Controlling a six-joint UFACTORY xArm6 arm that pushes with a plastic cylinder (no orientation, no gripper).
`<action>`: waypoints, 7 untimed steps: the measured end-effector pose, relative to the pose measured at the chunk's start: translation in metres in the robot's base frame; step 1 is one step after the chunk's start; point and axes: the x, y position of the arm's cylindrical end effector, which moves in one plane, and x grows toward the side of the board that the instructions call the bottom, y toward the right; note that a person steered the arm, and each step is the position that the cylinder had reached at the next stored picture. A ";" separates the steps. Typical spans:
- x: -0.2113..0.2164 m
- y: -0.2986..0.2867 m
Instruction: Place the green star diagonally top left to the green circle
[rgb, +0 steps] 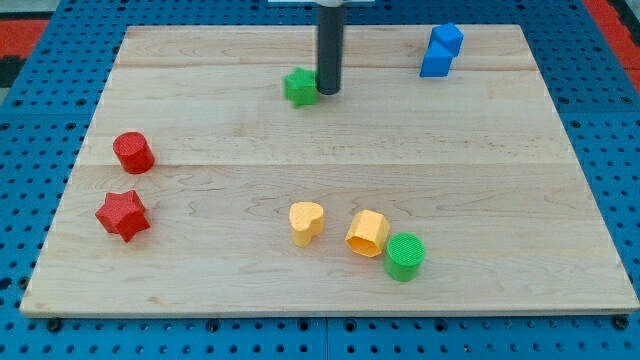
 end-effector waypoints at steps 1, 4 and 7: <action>0.046 -0.003; -0.080 -0.009; 0.242 0.222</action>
